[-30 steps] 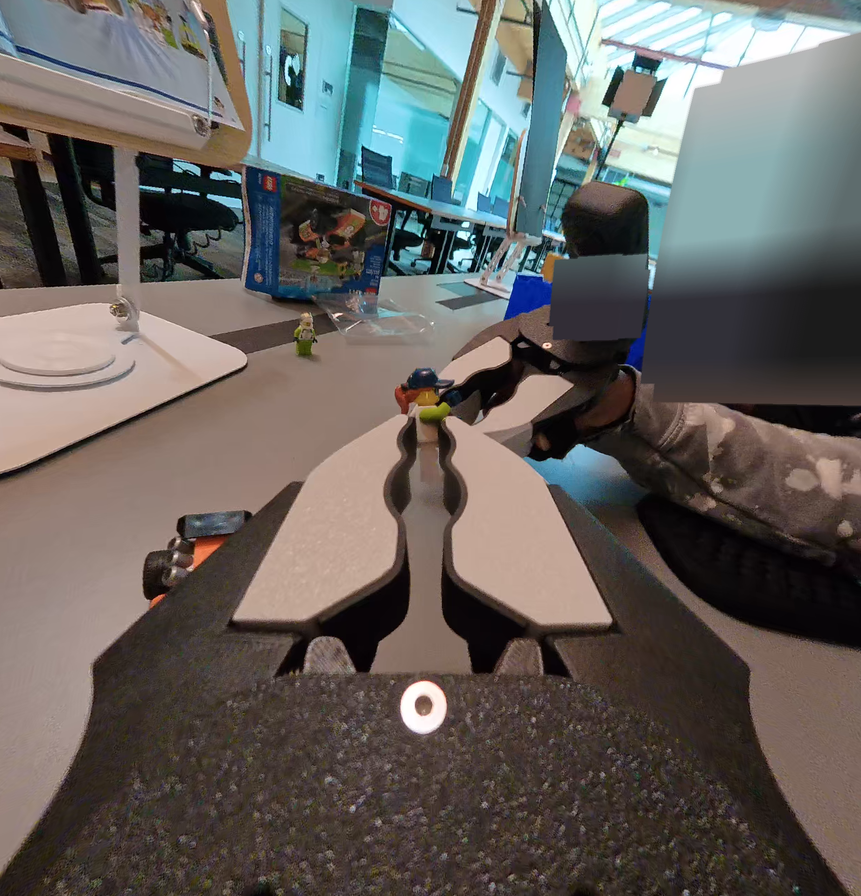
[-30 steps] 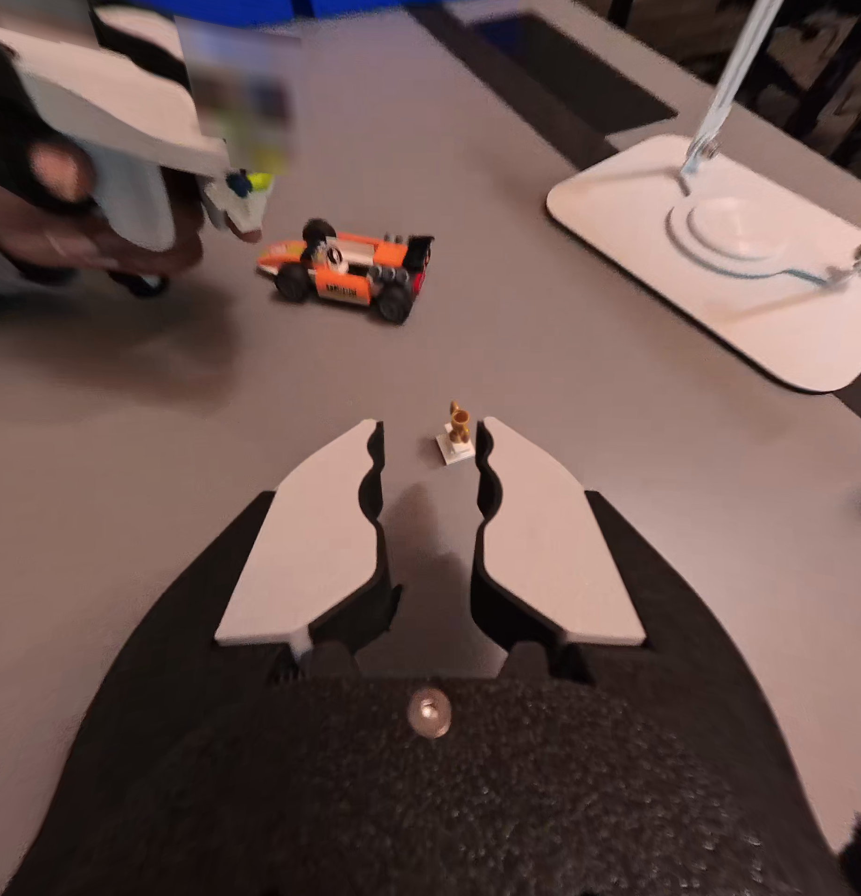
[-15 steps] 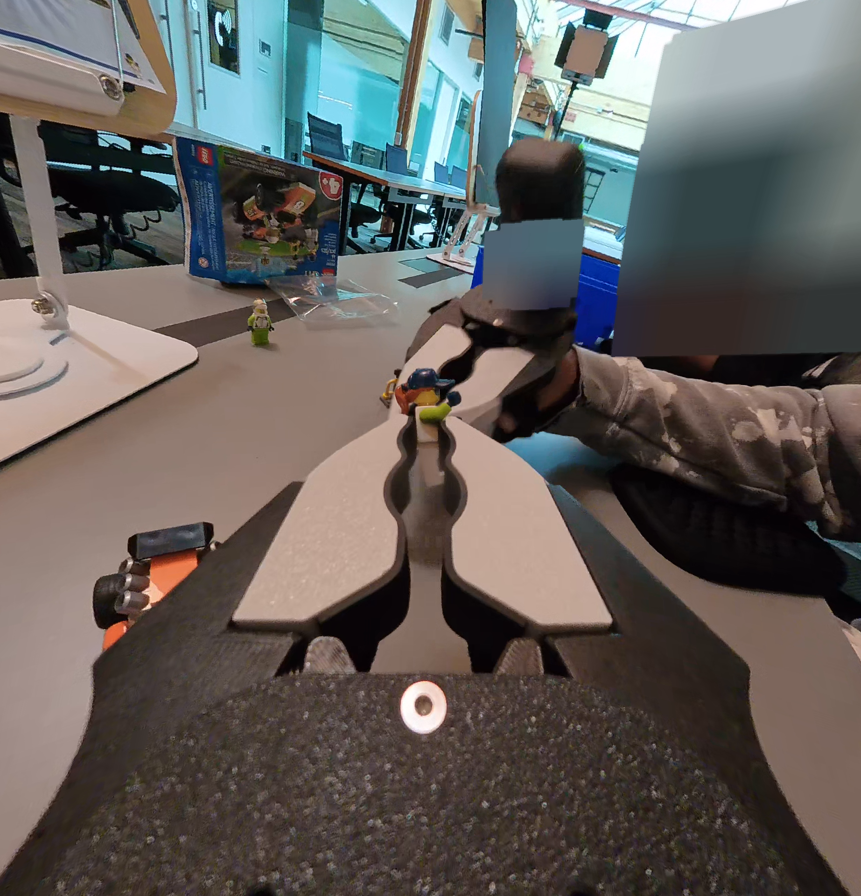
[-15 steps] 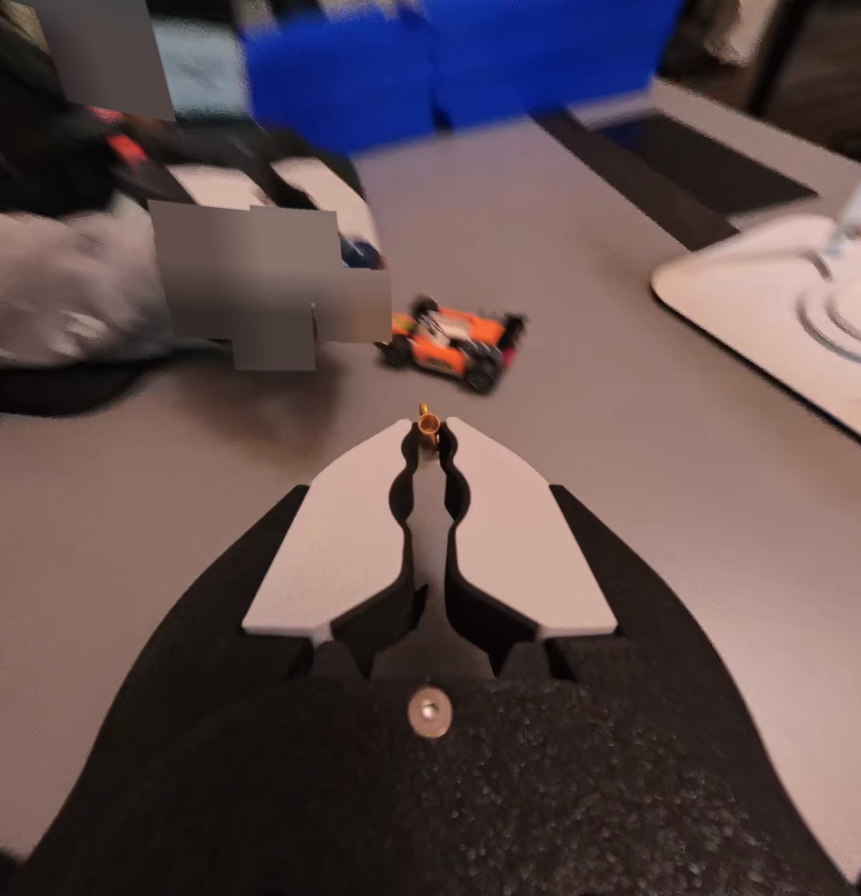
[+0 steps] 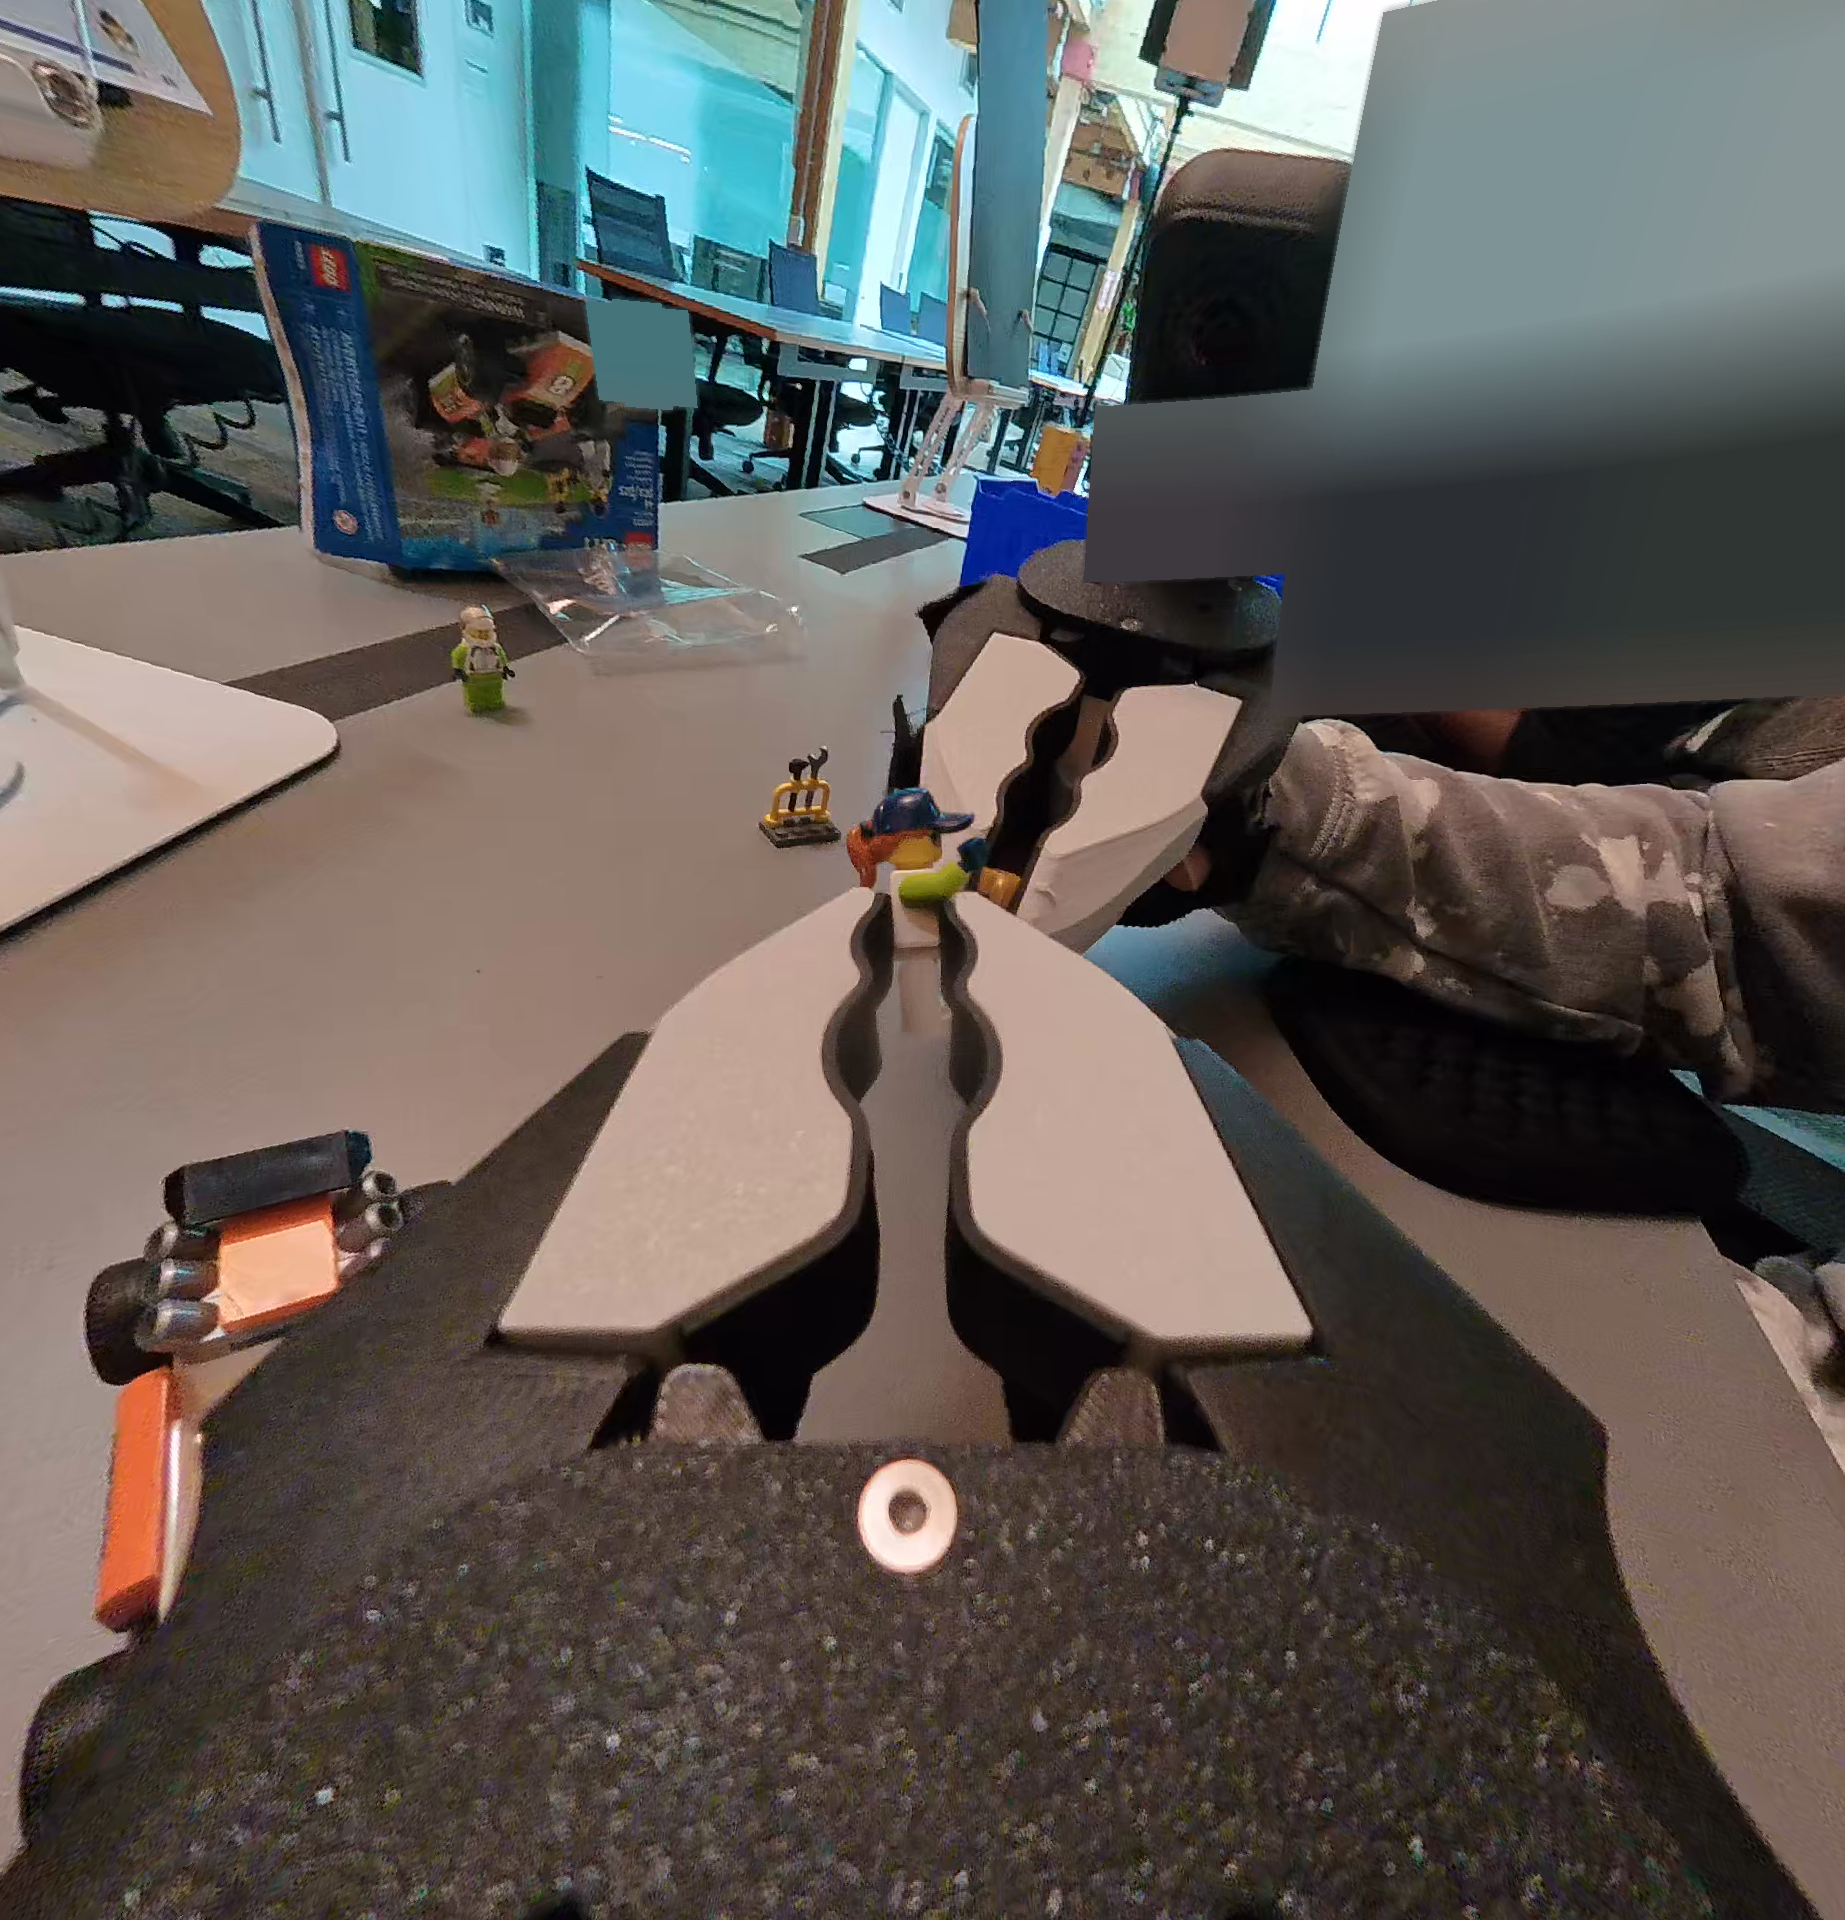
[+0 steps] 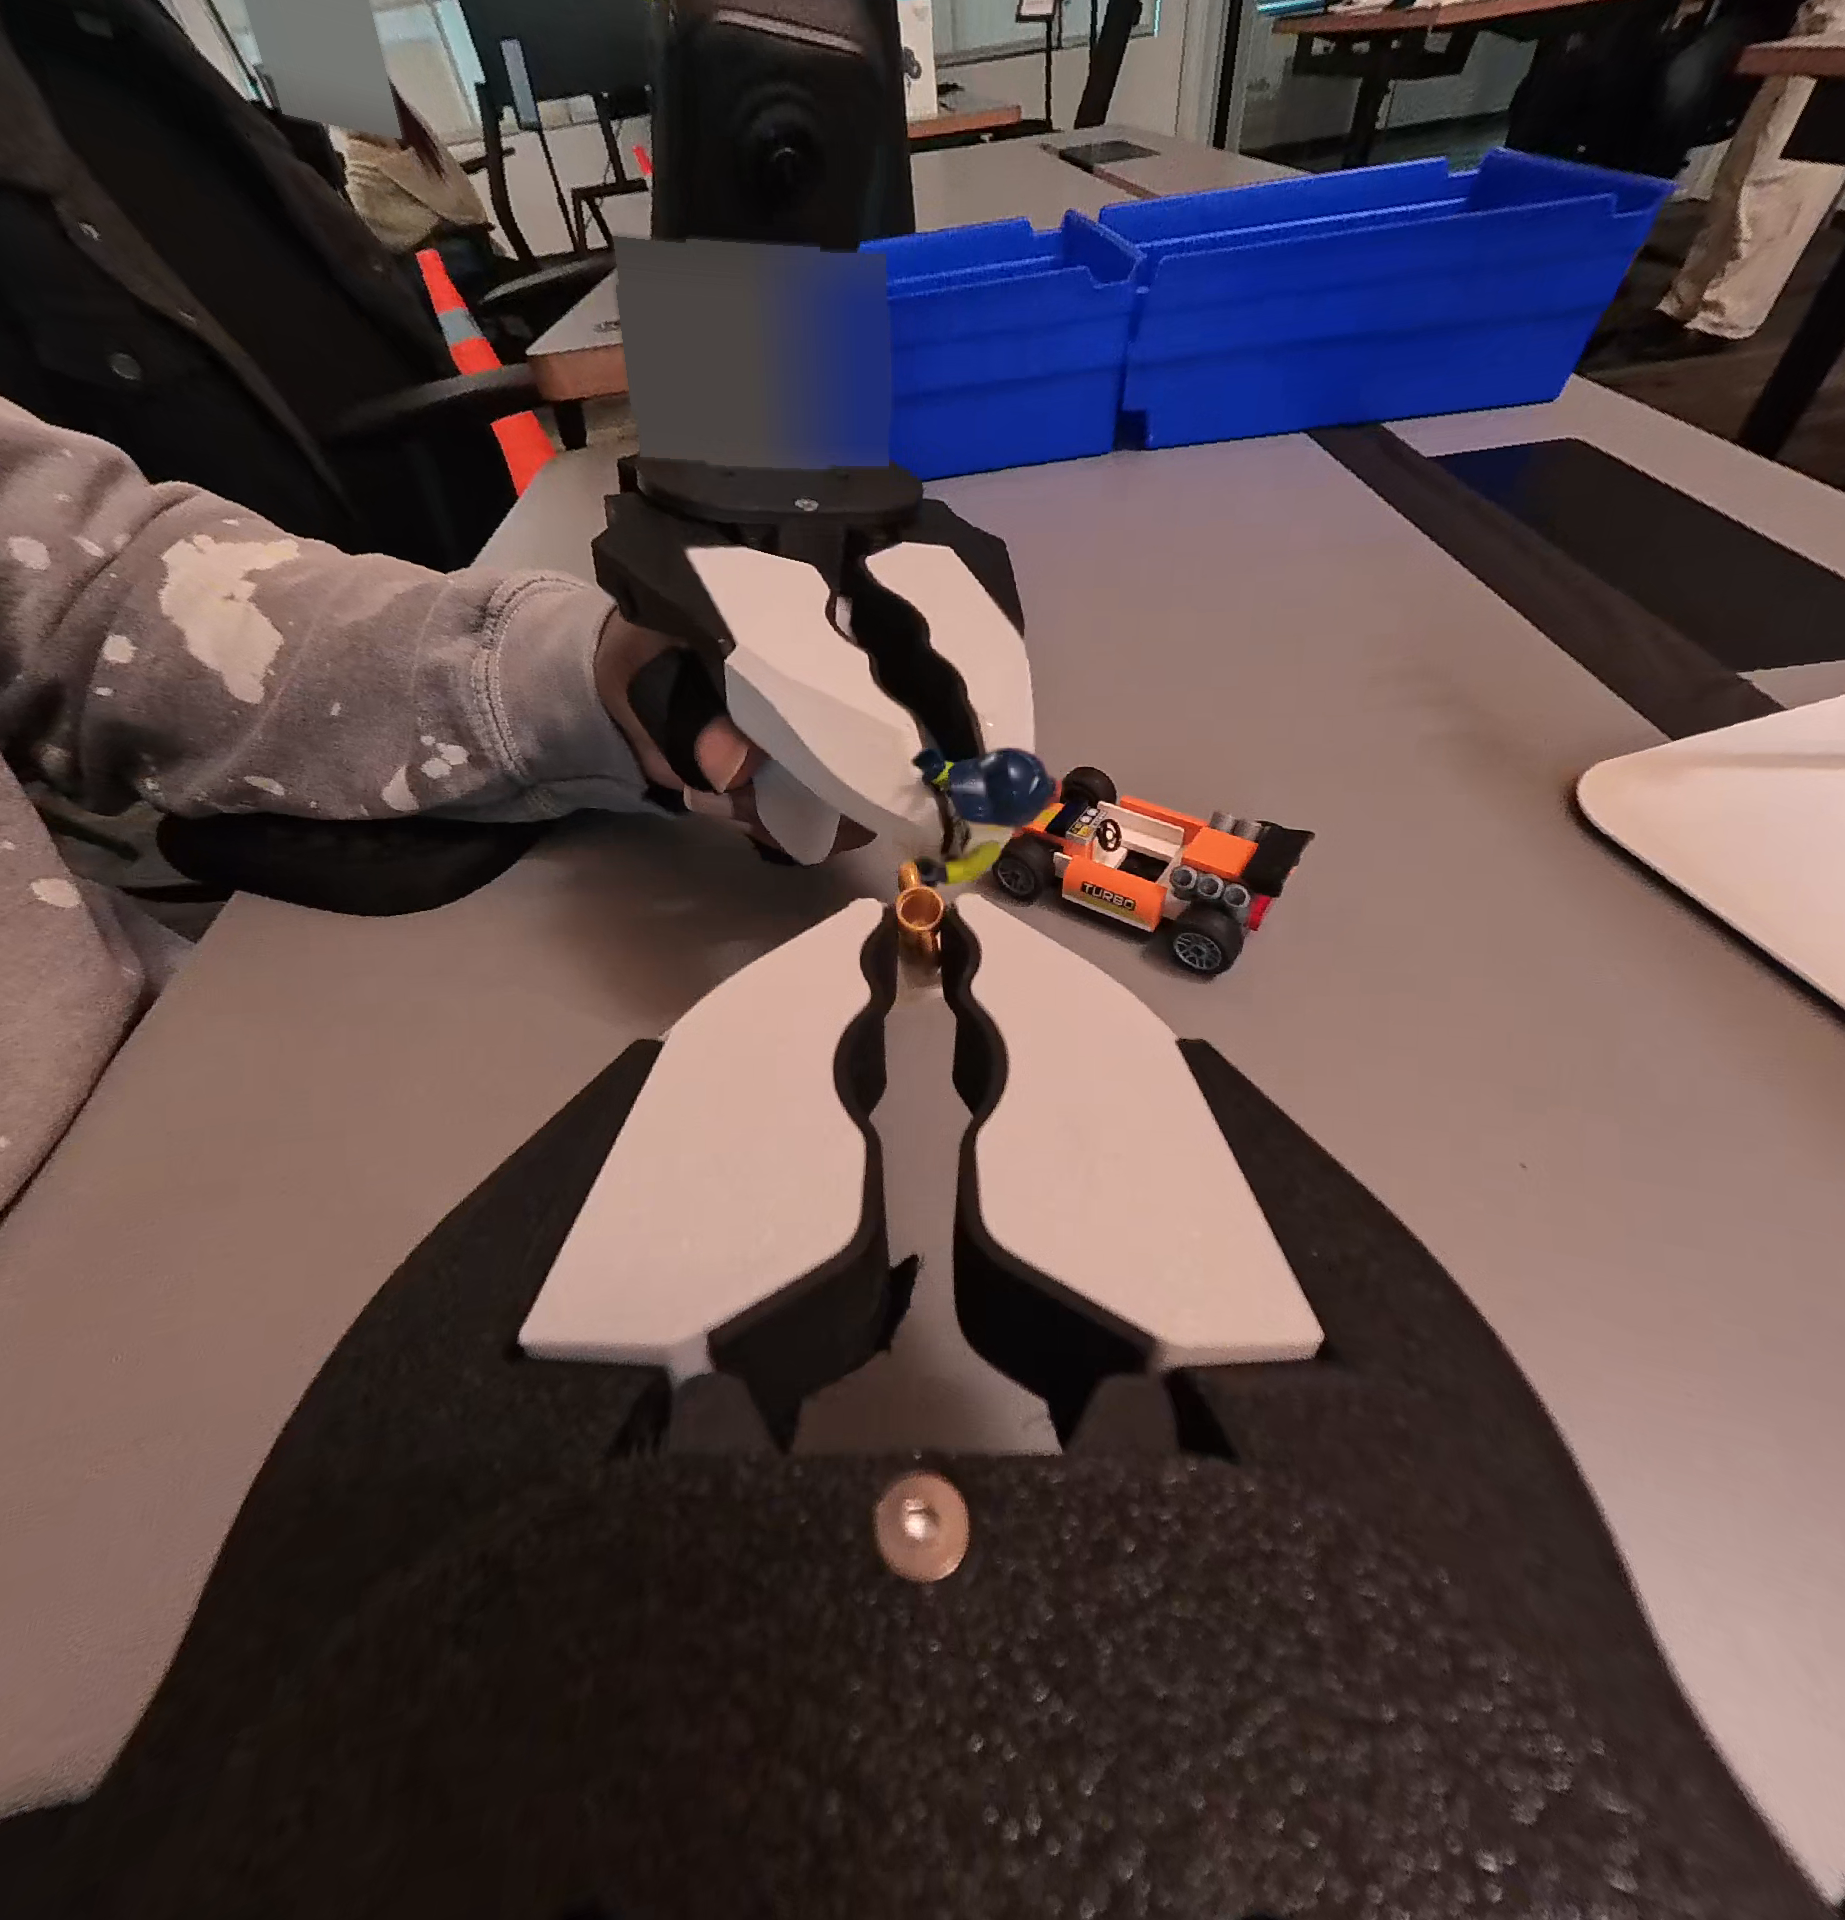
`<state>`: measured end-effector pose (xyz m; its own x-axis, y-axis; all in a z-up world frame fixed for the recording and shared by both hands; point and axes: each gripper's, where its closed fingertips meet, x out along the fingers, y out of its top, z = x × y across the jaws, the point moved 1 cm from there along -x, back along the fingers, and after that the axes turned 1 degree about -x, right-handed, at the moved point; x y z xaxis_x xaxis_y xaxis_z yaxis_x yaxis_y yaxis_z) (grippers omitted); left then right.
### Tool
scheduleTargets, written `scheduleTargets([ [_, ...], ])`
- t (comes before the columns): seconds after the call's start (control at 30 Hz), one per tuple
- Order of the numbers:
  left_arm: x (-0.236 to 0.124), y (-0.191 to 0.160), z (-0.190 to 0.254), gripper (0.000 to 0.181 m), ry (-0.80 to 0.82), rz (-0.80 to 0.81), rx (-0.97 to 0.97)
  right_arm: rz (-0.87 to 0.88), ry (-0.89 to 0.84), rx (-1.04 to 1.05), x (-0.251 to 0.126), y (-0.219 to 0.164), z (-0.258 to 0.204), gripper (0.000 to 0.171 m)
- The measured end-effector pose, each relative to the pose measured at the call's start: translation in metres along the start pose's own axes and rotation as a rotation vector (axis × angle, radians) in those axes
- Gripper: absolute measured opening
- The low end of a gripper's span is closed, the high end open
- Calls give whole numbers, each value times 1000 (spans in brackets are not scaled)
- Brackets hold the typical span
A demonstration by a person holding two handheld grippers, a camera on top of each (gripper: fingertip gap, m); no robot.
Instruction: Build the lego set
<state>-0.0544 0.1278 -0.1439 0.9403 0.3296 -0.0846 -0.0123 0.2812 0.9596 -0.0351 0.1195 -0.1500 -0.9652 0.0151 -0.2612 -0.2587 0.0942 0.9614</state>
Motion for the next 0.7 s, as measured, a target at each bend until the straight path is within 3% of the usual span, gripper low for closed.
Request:
scheduleTargets([
  [0.33,-4,-4,6,9,-48,-46,38,-40,31,20,4,-5,-7,7],
  [0.63,-4,-7,18,9,-90,-97,124,-107,-74,-11,11,-13,1,7],
  [0.7,1,-7,20,9,-24,-96,206,-74,-35,8,8,-8,0,7],
])
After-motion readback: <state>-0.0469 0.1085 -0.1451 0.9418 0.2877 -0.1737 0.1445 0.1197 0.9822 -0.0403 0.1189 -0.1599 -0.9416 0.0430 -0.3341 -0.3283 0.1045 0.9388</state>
